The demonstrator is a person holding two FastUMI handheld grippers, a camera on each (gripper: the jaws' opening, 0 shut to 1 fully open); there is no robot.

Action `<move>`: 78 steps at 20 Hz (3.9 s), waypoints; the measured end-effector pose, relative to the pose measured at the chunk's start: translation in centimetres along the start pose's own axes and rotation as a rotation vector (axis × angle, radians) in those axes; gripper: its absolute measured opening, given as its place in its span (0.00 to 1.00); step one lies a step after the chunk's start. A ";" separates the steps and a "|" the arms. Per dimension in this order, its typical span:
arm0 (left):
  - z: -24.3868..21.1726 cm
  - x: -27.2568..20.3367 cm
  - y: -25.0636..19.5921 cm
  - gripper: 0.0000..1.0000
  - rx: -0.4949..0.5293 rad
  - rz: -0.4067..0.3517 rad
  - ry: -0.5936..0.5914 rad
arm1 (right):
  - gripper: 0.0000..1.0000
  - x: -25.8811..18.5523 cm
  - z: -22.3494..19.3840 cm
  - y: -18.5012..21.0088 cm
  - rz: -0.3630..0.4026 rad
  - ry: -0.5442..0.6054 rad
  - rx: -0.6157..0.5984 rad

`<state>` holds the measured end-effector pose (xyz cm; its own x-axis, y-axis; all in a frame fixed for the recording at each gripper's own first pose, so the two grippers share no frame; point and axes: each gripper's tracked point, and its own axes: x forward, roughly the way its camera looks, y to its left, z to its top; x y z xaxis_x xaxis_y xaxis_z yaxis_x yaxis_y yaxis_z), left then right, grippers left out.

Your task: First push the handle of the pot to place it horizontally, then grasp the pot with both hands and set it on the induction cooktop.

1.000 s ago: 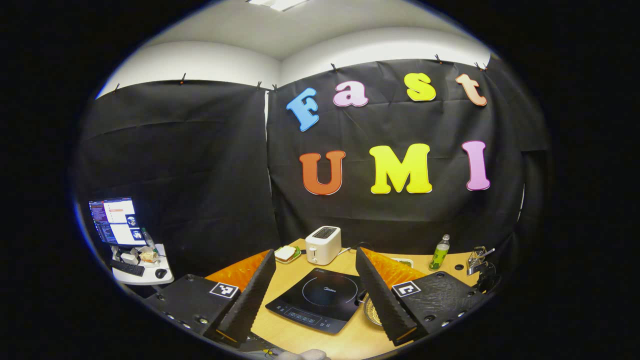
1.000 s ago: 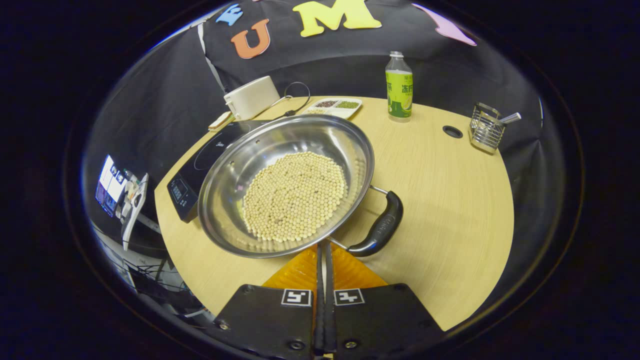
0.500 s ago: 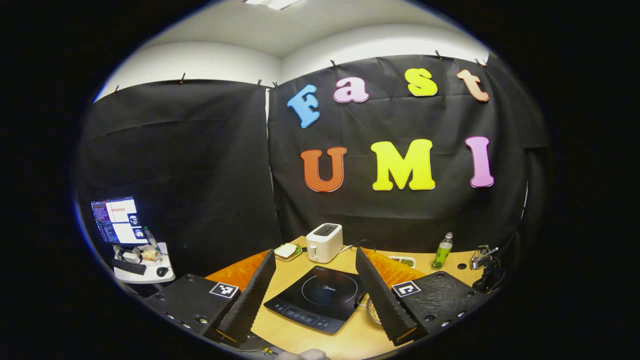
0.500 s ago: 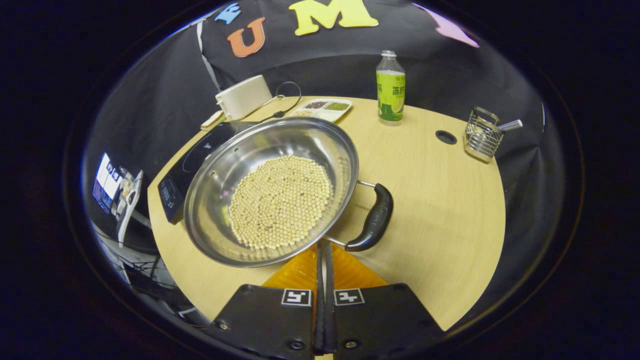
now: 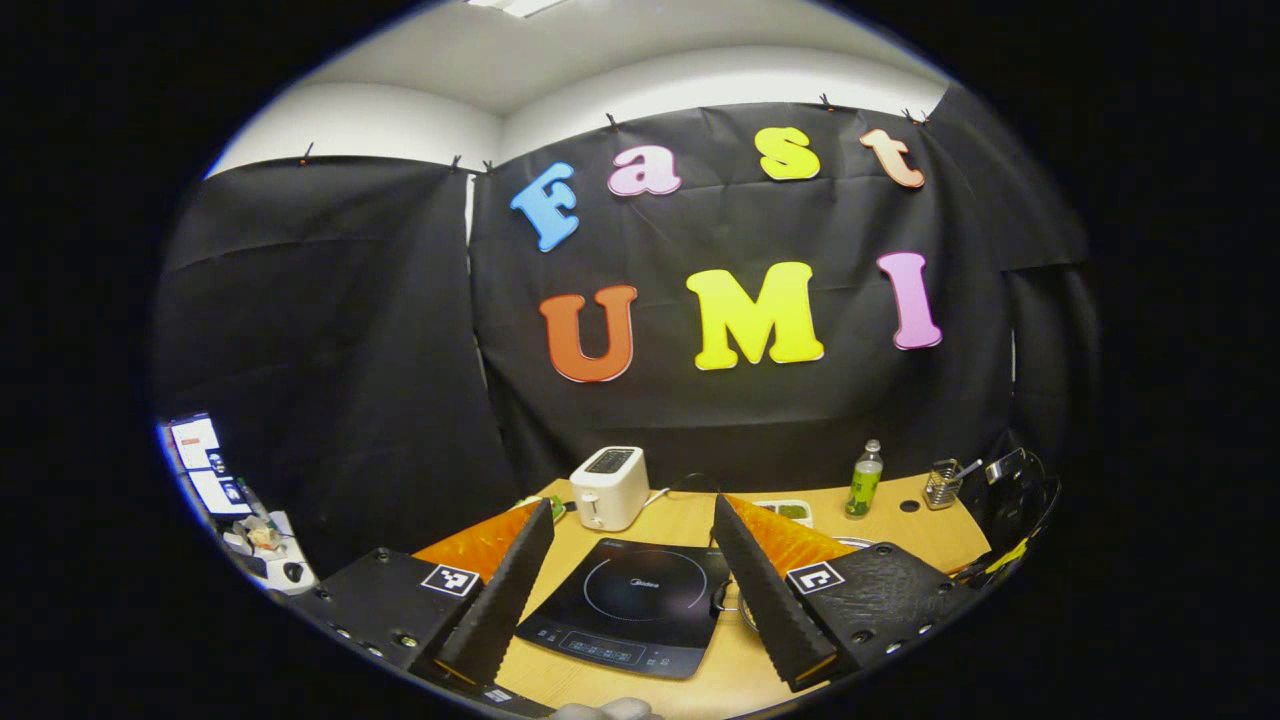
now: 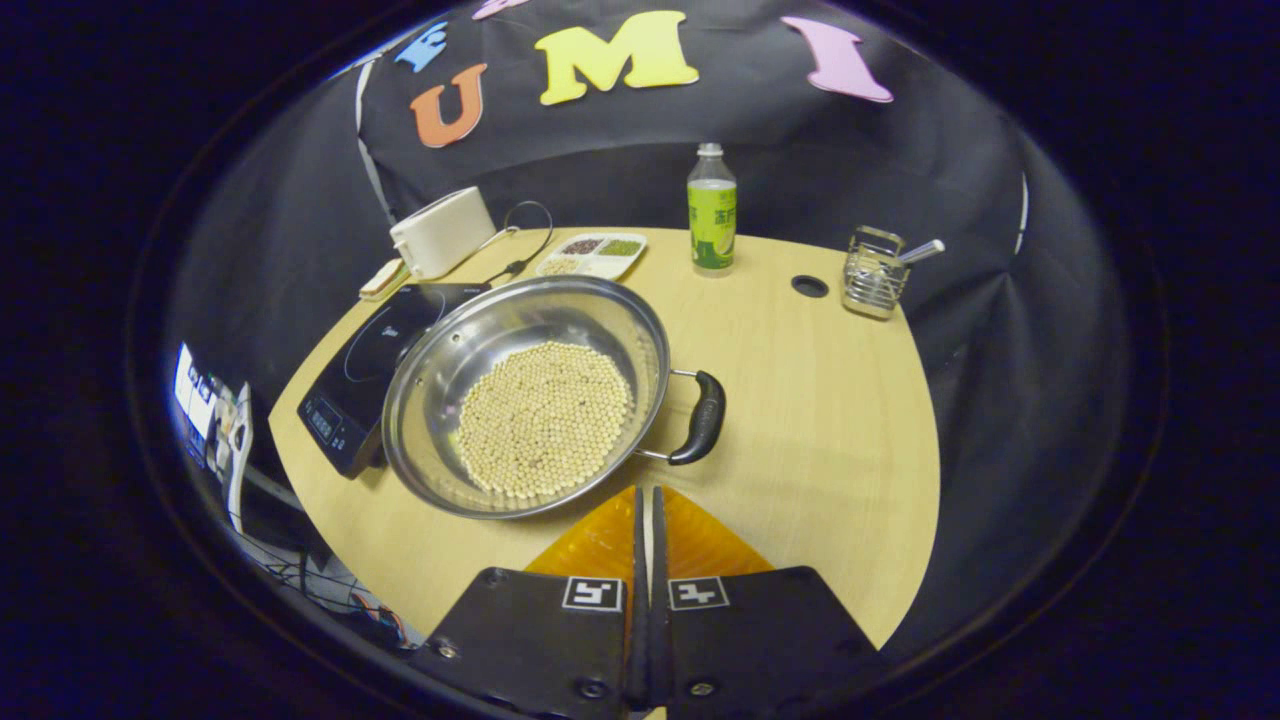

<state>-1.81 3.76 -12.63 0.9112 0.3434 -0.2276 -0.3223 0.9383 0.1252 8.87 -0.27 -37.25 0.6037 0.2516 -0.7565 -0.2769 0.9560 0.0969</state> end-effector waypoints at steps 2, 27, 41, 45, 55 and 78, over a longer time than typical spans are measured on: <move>-1.8 1.8 -0.2 0.96 -0.023 -0.092 0.024 | 0.04 -2.2 0.0 0.5 -0.040 -0.039 0.037; -28.3 17.0 -11.3 0.96 -0.077 -0.326 0.626 | 0.92 7.2 3.2 -1.0 -0.083 0.033 0.133; -30.5 19.2 -13.3 0.88 0.087 -0.301 0.689 | 0.72 10.4 2.3 -1.3 -0.067 0.159 0.143; -30.8 19.5 -13.0 0.74 0.117 -0.273 0.695 | 0.66 10.6 2.6 -1.3 -0.065 0.153 0.128; -28.6 18.6 -13.2 0.61 0.102 -0.350 0.658 | 0.62 8.9 1.6 -0.9 -0.072 0.136 0.153; -24.7 18.3 -5.7 0.19 -0.016 -0.308 0.551 | 0.56 8.4 0.1 1.8 -0.073 0.136 0.276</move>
<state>10.38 5.69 -41.37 0.6980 0.0238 -0.7157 -0.0740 0.9965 -0.0391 13.48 3.58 -43.38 0.5036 0.1756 -0.8459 -0.0121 0.9805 0.1963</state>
